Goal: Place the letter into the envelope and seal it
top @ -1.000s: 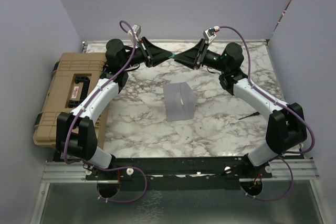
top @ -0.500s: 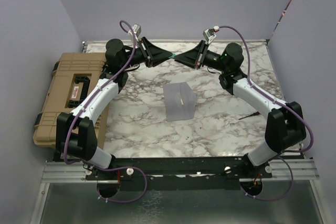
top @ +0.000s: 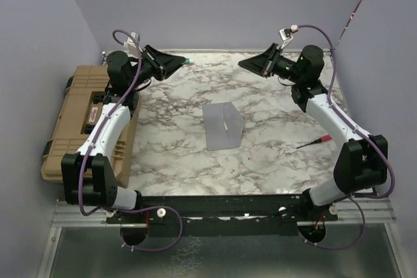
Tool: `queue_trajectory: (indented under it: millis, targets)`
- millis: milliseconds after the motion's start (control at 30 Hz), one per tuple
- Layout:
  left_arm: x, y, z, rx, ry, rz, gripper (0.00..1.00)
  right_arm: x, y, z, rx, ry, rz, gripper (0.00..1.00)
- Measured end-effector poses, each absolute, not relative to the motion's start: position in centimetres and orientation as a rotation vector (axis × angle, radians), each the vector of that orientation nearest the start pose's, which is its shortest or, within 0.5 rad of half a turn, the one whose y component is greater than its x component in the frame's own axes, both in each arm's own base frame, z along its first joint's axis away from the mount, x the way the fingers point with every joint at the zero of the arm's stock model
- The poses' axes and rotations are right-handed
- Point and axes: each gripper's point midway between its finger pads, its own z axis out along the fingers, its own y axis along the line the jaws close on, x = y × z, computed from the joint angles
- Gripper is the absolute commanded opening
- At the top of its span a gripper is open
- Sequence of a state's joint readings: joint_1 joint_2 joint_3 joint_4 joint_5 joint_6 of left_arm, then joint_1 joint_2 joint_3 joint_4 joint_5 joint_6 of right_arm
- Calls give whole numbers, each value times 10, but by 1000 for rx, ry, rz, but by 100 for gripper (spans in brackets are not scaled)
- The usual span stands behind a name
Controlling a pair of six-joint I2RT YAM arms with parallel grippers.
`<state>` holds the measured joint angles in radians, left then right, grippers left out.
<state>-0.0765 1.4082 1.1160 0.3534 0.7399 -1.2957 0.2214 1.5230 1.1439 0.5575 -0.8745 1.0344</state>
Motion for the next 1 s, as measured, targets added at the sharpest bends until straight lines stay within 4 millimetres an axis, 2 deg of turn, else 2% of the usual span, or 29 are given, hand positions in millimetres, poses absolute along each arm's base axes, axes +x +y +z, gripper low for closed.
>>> queue_trajectory:
  millis: [100,167,233,333,400,467,567,733,1000]
  targets:
    - [393,-180,356,-367,1748,-1574,0,397,238,344,-115,1749,1406,0]
    - [392,-182,348,-364,1780,-1556,0,416,227,330,-42,1824,1248,0]
    - [390,-184,339,-357,1820,-1533,0,434,209,305,57,1921,1068,0]
    - [389,-189,328,-339,1871,-1503,0,447,177,244,188,2113,791,3]
    - [386,-196,320,-316,1902,-1495,0,444,157,197,254,2252,621,7]
    - [383,-203,312,-298,1935,-1491,0,431,136,150,302,2384,459,12]
    - [381,-209,302,-286,1968,-1484,0,403,114,102,343,2545,287,13]
    - [380,-211,295,-276,1992,-1467,0,382,96,67,367,2674,128,16]
    - [383,-211,285,-278,2012,-1441,0,367,83,41,362,2766,6,28]
